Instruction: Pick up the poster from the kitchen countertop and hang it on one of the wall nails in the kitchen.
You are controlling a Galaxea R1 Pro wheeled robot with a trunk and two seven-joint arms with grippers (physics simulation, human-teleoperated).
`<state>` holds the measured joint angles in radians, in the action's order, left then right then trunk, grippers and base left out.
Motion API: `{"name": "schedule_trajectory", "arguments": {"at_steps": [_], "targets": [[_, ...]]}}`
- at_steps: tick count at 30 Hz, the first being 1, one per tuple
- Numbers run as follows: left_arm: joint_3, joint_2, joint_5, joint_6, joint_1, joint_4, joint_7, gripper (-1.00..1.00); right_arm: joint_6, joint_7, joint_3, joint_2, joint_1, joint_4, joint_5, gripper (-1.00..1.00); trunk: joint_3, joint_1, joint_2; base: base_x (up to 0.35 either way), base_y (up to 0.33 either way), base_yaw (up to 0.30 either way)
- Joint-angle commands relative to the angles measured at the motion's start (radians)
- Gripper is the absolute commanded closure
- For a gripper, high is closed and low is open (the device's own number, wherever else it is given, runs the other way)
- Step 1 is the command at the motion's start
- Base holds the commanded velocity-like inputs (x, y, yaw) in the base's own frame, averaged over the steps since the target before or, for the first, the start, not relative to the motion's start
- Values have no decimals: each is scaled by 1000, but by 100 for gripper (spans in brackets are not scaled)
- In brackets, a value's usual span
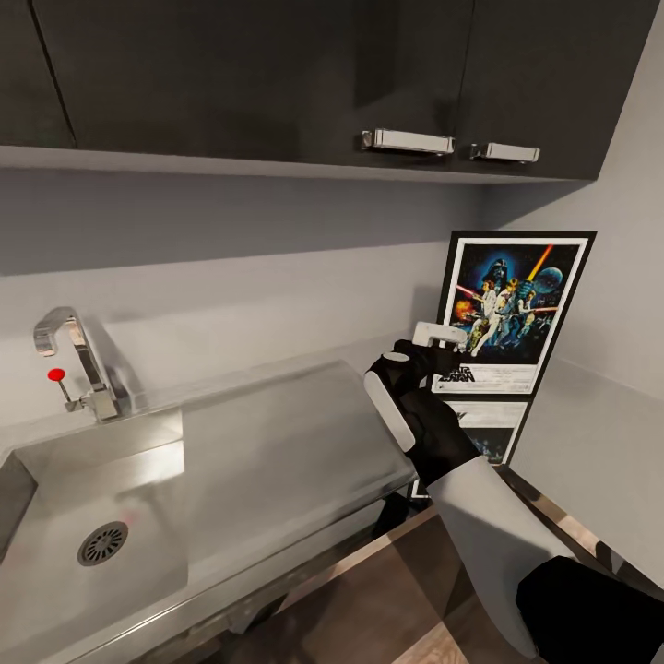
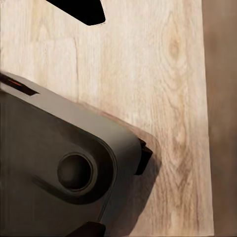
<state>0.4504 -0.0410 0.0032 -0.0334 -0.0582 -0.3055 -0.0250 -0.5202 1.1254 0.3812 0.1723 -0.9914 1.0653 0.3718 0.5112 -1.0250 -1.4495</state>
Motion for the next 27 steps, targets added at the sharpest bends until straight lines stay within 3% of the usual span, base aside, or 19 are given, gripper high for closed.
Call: {"name": "schedule_trajectory", "arguments": {"at_steps": [1, 6, 27], "targets": [[4, -2, 0, -3, 0, 23, -3, -100, -9, 8, 2, 0, -1, 1, 6, -100, 1, 0, -1, 0, 0, 0], [3, -5, 0, -3, 0, 65, -3, -100, -9, 8, 2, 0, -1, 1, 6, -100, 1, 0, -1, 0, 0, 0], [3, -5, 0, -3, 0, 72, -3, -100, -10, 5, 1, 0, -1, -2, 7, -100, 1, 0, -1, 35, -60, 0]]}}
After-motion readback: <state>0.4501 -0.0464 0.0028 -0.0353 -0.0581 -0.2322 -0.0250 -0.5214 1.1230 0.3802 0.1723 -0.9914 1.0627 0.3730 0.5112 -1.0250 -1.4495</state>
